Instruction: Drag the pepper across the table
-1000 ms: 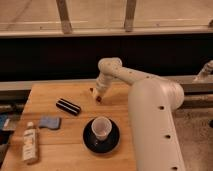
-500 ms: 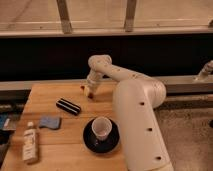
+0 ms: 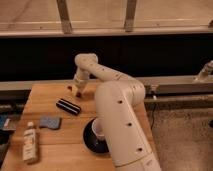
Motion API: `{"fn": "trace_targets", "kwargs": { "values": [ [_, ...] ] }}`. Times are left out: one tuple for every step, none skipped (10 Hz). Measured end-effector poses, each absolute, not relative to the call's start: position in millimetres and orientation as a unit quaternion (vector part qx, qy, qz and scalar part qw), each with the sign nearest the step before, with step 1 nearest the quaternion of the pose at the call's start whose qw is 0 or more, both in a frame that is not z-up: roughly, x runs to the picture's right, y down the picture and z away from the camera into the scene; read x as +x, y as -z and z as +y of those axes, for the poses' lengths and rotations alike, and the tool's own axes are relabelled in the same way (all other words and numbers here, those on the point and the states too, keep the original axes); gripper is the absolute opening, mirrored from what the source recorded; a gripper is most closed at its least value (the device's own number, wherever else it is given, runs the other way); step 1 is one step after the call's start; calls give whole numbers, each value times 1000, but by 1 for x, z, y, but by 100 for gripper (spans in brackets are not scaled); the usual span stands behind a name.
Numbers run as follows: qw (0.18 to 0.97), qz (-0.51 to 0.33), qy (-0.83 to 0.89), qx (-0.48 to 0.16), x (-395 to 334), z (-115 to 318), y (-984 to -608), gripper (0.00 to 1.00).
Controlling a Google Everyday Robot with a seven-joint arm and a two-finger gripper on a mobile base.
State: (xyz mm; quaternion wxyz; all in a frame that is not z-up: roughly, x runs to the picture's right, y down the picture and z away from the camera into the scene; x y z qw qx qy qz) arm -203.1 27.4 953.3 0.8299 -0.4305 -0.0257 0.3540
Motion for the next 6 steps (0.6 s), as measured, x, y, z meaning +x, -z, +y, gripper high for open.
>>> {"fn": "trace_targets", "kwargs": {
  "values": [
    [833, -35, -337, -437, -221, 31, -950, 0],
    [836, -47, -315, -446, -244, 35, -945, 0],
    [838, -56, -297, -453, -262, 40, -941, 0],
    [839, -71, -277, -463, -285, 43, -936, 0],
    [838, -84, -267, -468, -295, 43, -933, 0],
    [838, -90, -264, -470, -298, 42, -932, 0]
  ]
}}
